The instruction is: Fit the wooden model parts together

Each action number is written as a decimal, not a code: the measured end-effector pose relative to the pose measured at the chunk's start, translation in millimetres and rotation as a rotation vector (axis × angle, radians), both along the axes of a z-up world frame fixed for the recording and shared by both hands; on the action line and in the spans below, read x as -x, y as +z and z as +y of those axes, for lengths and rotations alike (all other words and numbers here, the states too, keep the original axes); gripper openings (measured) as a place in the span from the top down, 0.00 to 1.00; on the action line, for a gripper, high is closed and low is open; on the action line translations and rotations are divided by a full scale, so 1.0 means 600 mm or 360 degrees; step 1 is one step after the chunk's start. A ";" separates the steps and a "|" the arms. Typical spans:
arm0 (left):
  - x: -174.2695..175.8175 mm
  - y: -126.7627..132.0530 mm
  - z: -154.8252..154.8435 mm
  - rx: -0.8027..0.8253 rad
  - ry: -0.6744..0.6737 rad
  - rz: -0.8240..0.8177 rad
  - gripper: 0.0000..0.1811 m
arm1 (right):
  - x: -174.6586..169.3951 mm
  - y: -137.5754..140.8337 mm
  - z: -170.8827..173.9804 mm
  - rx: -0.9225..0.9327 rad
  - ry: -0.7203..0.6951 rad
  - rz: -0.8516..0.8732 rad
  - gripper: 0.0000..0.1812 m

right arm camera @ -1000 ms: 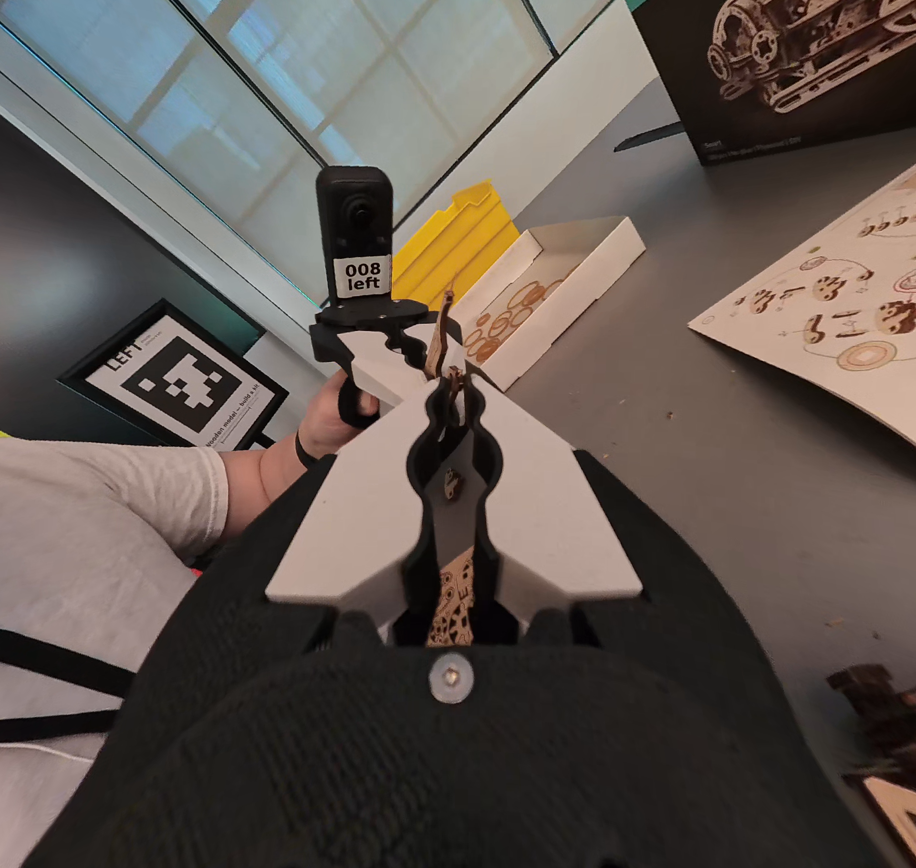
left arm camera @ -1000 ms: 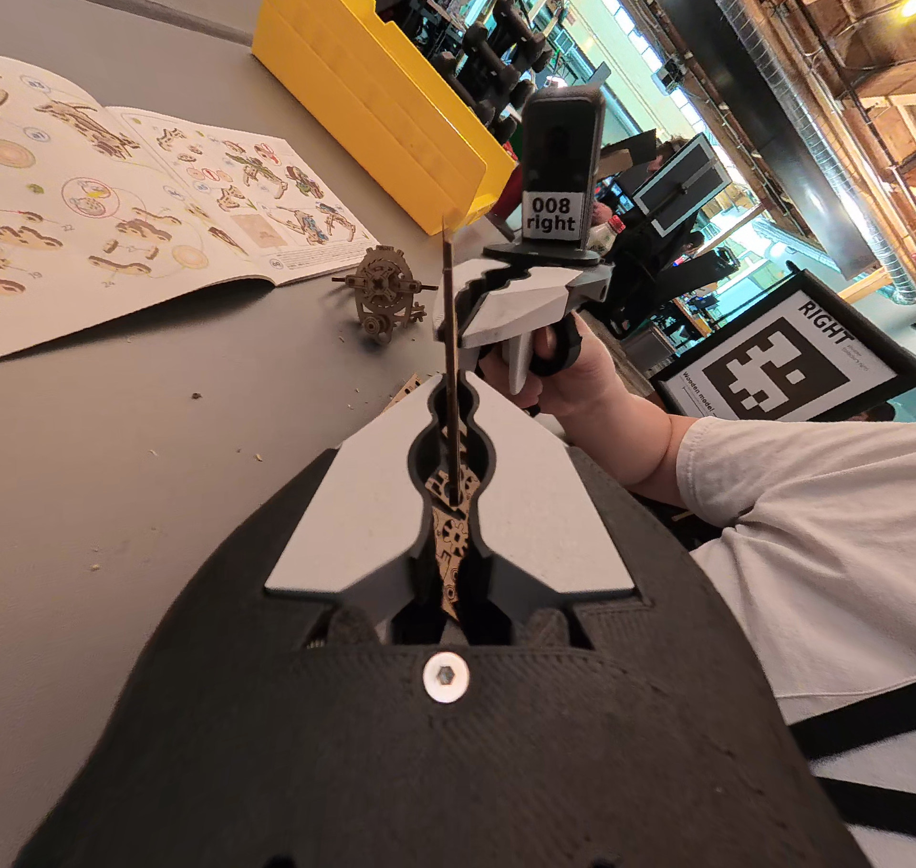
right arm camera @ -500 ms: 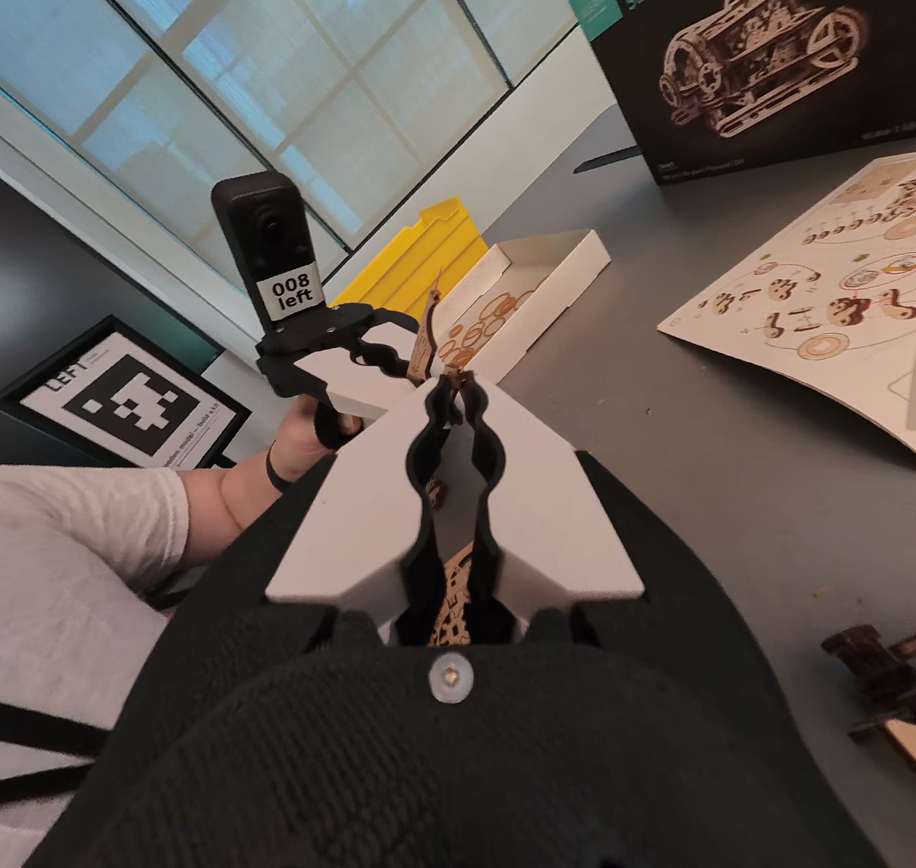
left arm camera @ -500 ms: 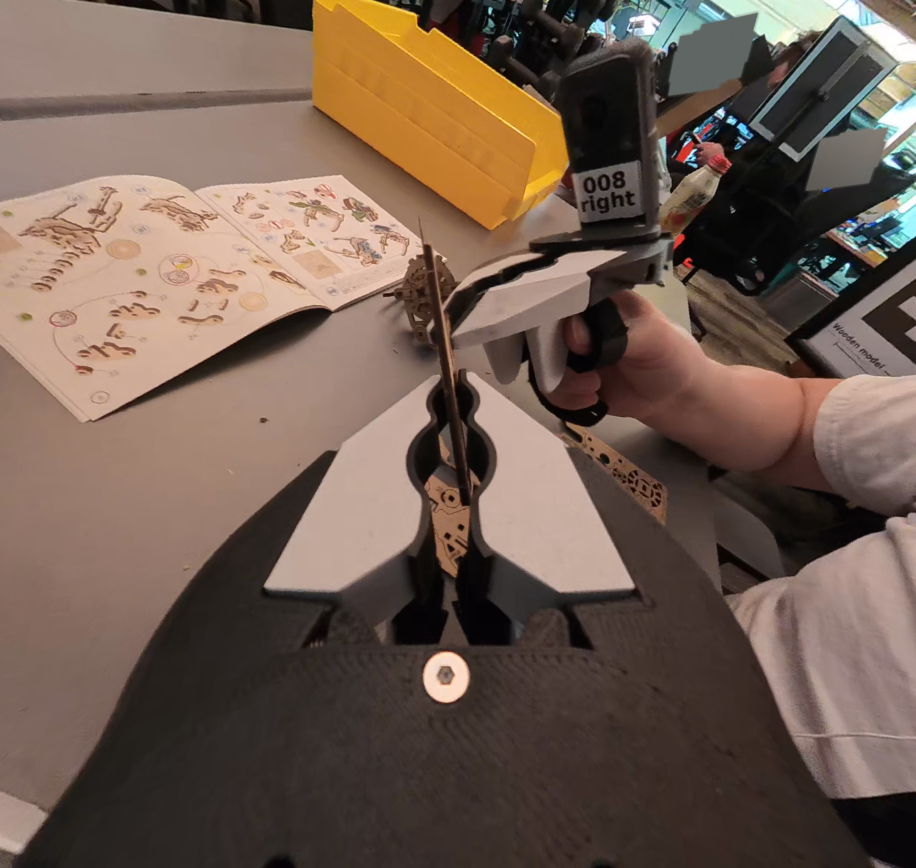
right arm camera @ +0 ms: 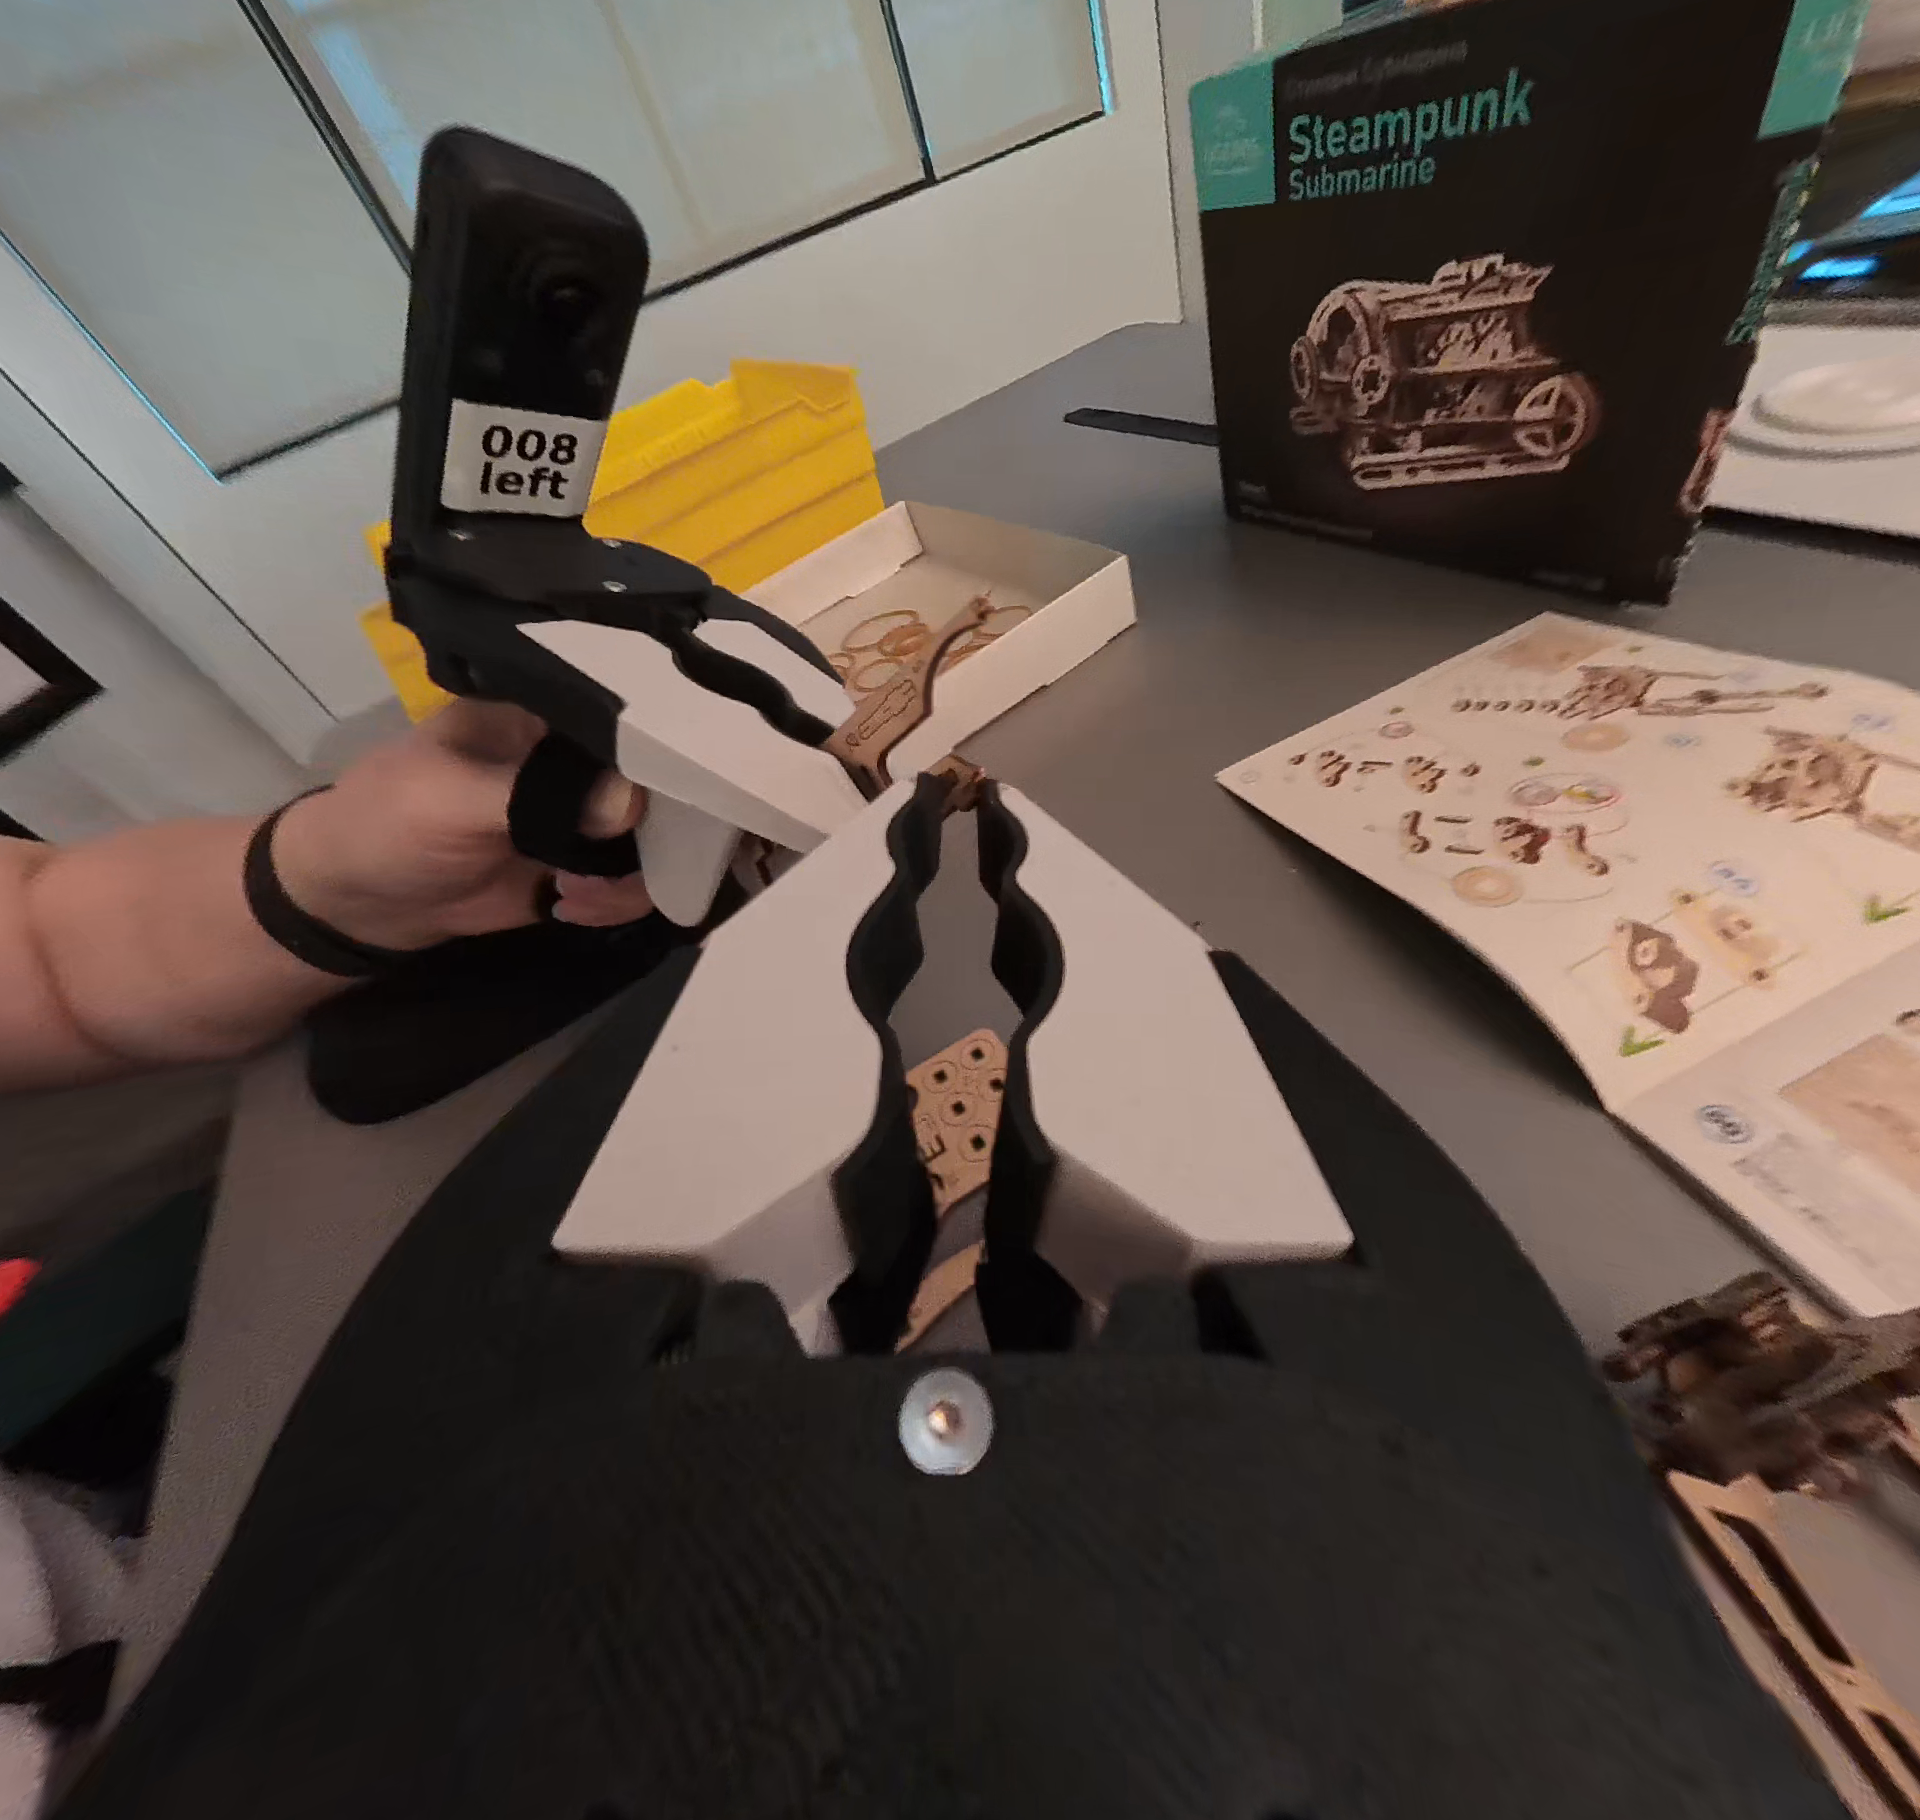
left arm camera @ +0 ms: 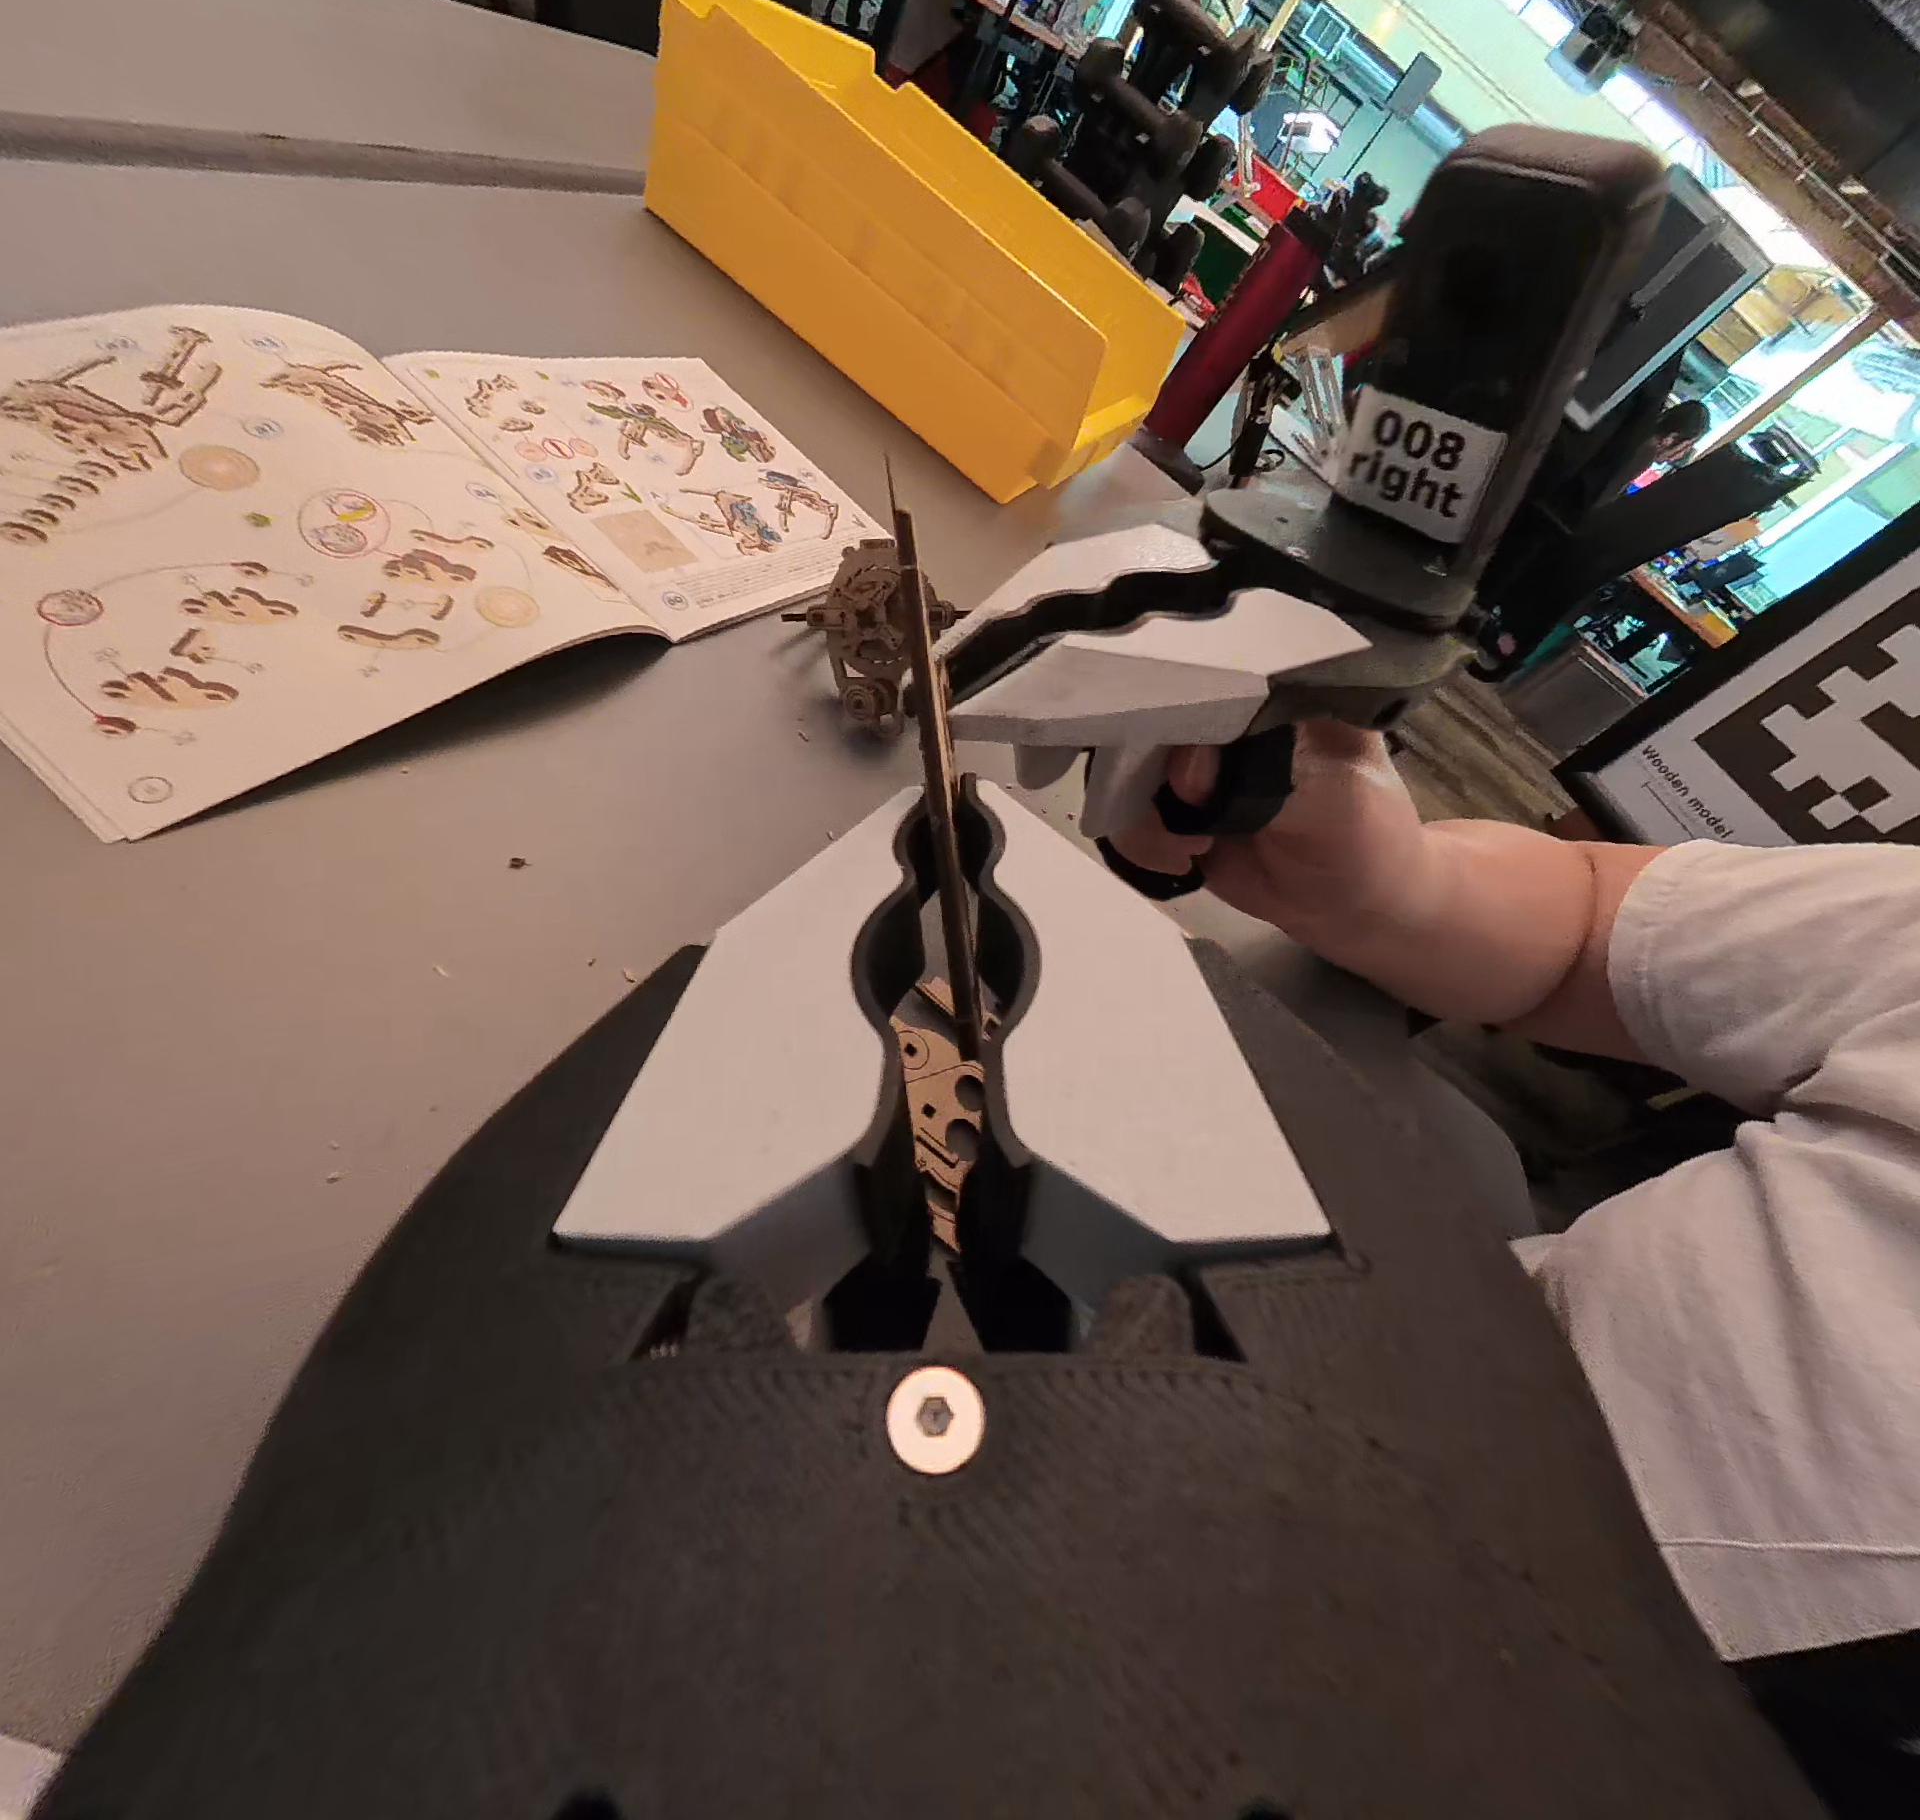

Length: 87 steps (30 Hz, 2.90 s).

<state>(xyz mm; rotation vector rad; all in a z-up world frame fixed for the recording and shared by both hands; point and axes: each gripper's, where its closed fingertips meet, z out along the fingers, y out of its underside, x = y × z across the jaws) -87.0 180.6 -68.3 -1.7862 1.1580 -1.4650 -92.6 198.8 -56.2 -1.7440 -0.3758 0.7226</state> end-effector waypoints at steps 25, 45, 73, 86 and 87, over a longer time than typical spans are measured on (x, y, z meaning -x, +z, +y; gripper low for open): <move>0.003 0.019 -0.007 0.0265 -0.0150 -0.0158 1.00 | 0.002 0.022 -0.005 0.0162 0.0285 0.0492 0.98; -0.001 0.009 0.000 -0.0248 0.0041 0.0018 1.00 | -0.003 0.014 -0.001 -0.0132 -0.0039 -0.0081 0.97; 0.005 0.044 -0.014 -0.0006 -0.0144 -0.0224 1.00 | 0.013 0.052 -0.018 0.0048 0.0391 0.0716 0.97; 0.005 0.042 -0.011 -0.0095 -0.0085 -0.0205 1.00 | 0.006 0.051 -0.016 0.0061 0.0369 0.0733 0.98; 0.005 0.042 -0.011 -0.0093 -0.0085 -0.0204 1.00 | 0.006 0.051 -0.016 0.0062 0.0370 0.0731 0.98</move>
